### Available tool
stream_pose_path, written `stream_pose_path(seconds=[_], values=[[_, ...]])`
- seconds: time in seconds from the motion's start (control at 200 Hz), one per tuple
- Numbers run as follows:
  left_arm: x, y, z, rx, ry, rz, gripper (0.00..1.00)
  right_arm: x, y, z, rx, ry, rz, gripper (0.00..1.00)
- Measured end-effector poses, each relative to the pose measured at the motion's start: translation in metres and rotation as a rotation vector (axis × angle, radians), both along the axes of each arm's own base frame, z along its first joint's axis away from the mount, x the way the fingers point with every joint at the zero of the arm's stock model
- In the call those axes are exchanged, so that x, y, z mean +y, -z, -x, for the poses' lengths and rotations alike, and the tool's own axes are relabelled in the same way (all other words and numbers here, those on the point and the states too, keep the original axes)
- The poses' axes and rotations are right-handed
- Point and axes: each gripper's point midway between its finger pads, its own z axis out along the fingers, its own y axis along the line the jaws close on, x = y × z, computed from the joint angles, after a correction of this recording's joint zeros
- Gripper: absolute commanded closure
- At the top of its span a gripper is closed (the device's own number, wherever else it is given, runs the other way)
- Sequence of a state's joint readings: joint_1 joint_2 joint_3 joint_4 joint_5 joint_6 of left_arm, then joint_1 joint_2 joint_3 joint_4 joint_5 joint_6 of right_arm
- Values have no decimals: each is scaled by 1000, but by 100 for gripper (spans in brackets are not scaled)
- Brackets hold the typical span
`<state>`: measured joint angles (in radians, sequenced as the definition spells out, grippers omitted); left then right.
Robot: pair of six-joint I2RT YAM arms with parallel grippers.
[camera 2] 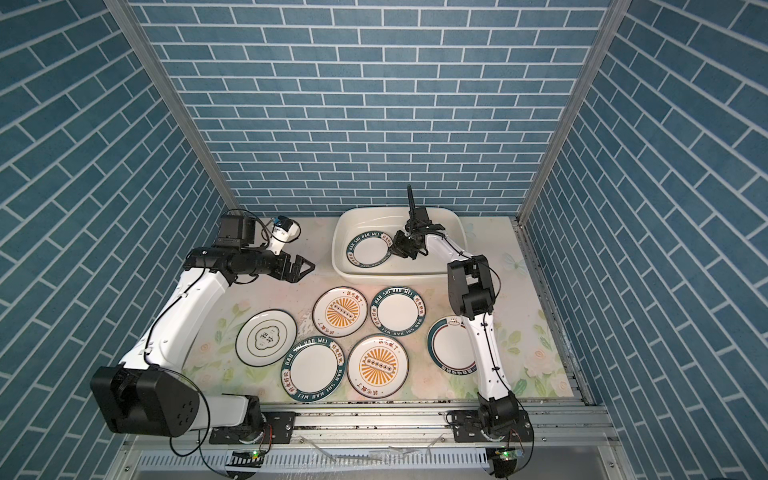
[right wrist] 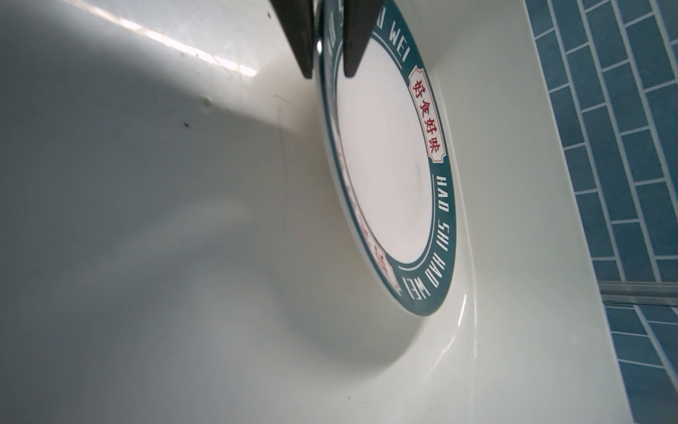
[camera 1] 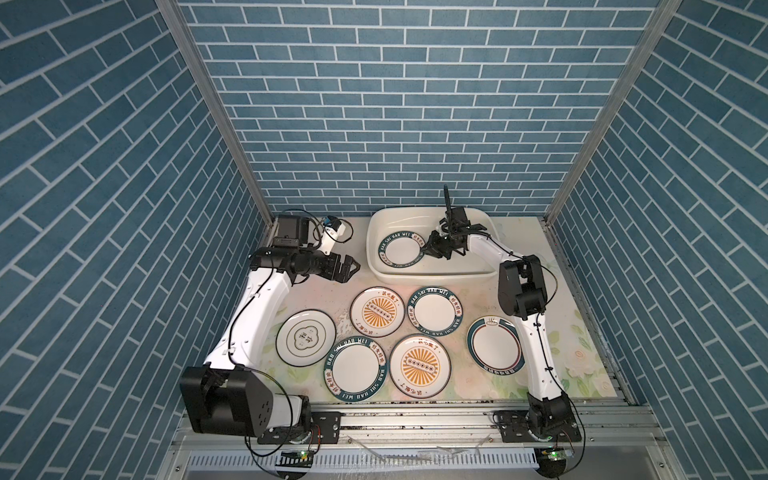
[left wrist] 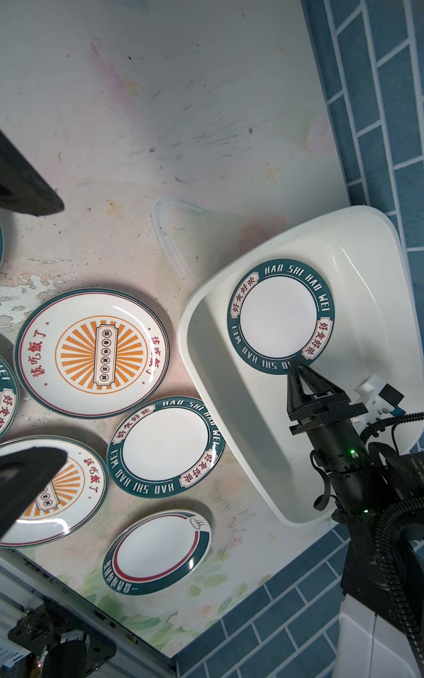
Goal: Place the plates into the plastic bin on the countertop
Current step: Place the plate in the plastic bin.
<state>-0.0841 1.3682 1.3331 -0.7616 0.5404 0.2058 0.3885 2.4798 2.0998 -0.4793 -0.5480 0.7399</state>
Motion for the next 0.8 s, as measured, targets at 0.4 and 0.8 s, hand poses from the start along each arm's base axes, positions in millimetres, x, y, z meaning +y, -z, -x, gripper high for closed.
stream_pose_path(seconds=[0.4,0.8], values=[[0,-1,0,5,-4,4,1,-18,10,0,21,25,66,74],[2,-11,0,-18,5,-24,0,-69,-62,-7,-131,72,255,70]])
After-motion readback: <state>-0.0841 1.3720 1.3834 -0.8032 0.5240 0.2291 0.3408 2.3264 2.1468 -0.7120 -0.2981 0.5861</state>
